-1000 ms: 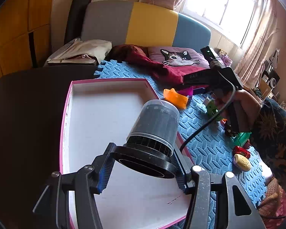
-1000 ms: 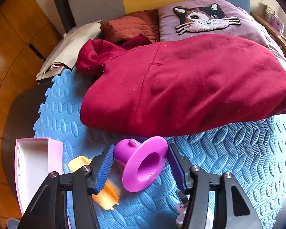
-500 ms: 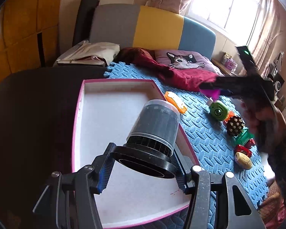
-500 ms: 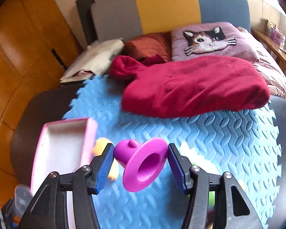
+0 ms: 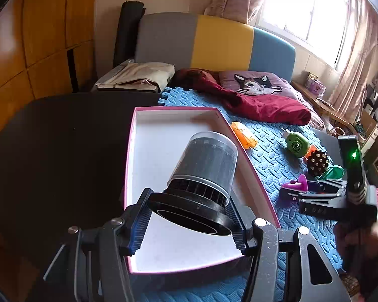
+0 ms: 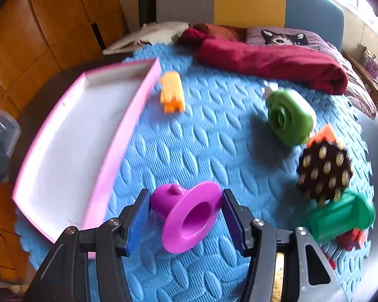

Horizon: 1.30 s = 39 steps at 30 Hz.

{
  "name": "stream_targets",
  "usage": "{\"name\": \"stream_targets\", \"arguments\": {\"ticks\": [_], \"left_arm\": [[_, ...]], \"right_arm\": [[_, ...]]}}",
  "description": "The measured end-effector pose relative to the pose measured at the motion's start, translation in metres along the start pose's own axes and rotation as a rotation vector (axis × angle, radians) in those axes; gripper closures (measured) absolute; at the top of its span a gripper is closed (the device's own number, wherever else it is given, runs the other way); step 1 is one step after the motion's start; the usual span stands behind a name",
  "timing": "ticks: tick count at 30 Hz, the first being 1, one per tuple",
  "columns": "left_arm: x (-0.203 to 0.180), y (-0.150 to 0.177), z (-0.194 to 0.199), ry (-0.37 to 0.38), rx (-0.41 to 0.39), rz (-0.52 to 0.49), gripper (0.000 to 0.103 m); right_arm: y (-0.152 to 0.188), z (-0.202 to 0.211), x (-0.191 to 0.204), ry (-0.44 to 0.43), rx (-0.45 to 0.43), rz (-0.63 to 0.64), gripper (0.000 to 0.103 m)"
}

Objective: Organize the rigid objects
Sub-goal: 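Lower the cylinder into the white tray and open the left gripper while the right holds the funnel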

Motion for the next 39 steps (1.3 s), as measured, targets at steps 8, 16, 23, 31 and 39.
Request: {"name": "stream_targets", "arguments": {"ticks": [8,16,23,31,39], "left_arm": [[0.002,0.003,0.01,-0.036,-0.023,-0.014,0.046],[-0.001,0.007,0.013,-0.038,-0.015,-0.018,0.046],[-0.003,0.011,0.013,-0.046,-0.012,-0.019,0.046],[-0.001,0.016,0.002,-0.042,0.025,-0.006,0.046],[0.005,-0.007,-0.026,-0.02,0.072,0.038,0.046]], "right_arm": [[0.005,0.004,-0.008,-0.052,-0.067,-0.08,0.045],[0.009,0.003,-0.003,-0.006,-0.136,-0.034,0.044],[0.011,0.0,0.003,0.075,-0.14,0.019,0.045],[0.012,0.001,0.003,0.078,-0.143,0.021,0.045],[0.012,0.001,0.003,0.082,-0.144,0.022,0.045]]}}
Point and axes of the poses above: each gripper's, at about its wrist camera, not at the fingertips, and z roughly against the way its jaws point, x to its left, y to its underside, the point moved 7 cm from there along -z, roughly the way its jaws point, and after that the axes turned 13 degrees about -y, right-handed, at the moved point
